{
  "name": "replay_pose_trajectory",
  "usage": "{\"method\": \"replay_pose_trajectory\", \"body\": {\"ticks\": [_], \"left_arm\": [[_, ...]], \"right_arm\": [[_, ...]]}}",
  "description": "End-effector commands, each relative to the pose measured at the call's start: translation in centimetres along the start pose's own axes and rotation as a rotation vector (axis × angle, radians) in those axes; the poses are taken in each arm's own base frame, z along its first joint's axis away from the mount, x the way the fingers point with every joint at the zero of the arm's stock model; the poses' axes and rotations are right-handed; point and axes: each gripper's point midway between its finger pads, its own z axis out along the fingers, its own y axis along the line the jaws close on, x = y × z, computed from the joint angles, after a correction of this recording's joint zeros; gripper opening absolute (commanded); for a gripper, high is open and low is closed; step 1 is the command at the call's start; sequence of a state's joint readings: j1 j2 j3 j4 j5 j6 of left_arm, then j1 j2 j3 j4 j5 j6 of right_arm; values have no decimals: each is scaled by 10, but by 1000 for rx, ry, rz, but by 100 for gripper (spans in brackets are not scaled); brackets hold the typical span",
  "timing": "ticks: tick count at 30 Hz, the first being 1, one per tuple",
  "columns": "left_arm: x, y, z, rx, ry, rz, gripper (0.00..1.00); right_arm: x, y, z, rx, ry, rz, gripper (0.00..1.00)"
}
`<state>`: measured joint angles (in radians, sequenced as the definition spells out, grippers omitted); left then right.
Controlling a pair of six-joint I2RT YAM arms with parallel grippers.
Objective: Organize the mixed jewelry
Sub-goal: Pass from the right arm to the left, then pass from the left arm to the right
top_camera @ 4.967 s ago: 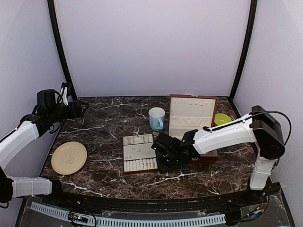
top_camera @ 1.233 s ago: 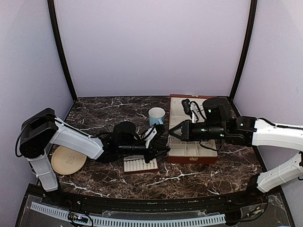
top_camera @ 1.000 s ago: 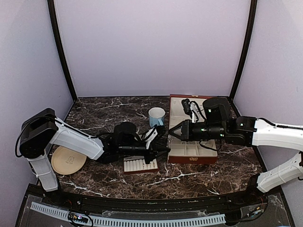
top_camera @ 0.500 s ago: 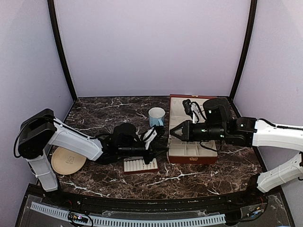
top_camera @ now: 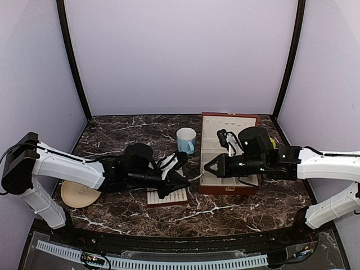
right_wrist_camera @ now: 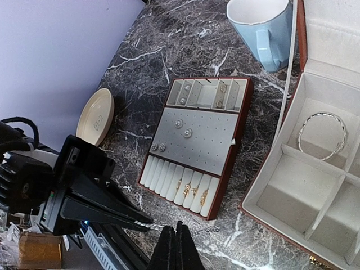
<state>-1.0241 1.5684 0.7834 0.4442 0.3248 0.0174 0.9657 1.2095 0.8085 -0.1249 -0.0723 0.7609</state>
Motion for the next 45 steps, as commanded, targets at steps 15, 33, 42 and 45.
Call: {"method": "replay_pose_trajectory", "body": {"ticks": [15,33,42,45], "left_arm": [[-3,-54,-52,511,161,-417,0],[-14,-83,-84,705,206,-411,0],[-18,-89,-89,749,217,-416,0],[-18,-89,-89,754,218,-419,0]], "right_arm": [[36,27,14,-349,48,88,55],[59,118,3,-715,145,-131,38],[70,129,3,-769,178,-163,32],[73,131,6,-779,199,-164,28]]}}
